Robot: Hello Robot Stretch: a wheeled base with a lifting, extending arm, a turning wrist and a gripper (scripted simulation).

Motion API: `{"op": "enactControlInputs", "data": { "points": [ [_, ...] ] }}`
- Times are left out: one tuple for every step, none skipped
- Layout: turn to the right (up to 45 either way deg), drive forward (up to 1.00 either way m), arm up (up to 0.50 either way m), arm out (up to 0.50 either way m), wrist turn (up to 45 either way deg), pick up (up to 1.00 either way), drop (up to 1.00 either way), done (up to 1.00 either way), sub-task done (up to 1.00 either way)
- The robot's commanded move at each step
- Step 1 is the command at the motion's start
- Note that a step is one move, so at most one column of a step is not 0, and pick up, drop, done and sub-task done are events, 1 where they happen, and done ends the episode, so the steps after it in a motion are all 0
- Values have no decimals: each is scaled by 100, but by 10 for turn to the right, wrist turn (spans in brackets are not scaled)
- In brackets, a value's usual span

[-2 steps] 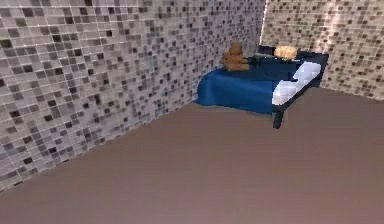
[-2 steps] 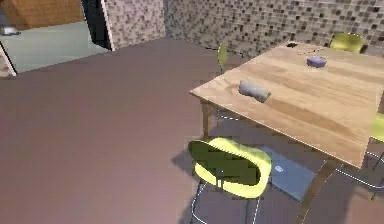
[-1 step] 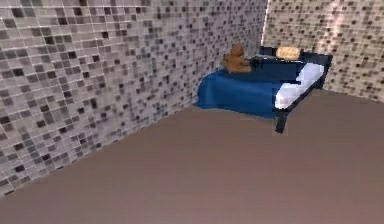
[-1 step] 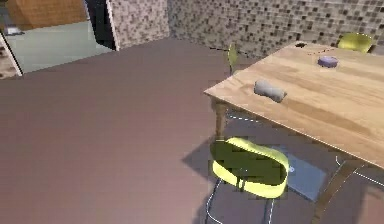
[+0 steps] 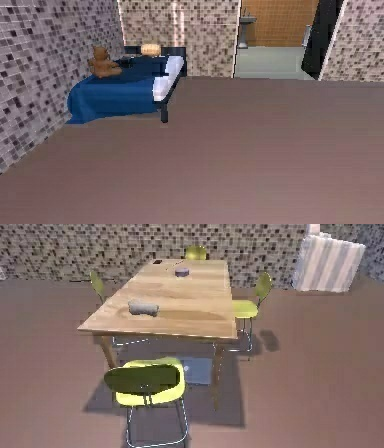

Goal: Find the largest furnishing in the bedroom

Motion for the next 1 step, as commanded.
{"op": "enactControlInputs", "data": {
  "points": [
    [0,100,0,0,0,0,0,0,0]
  ]
}}
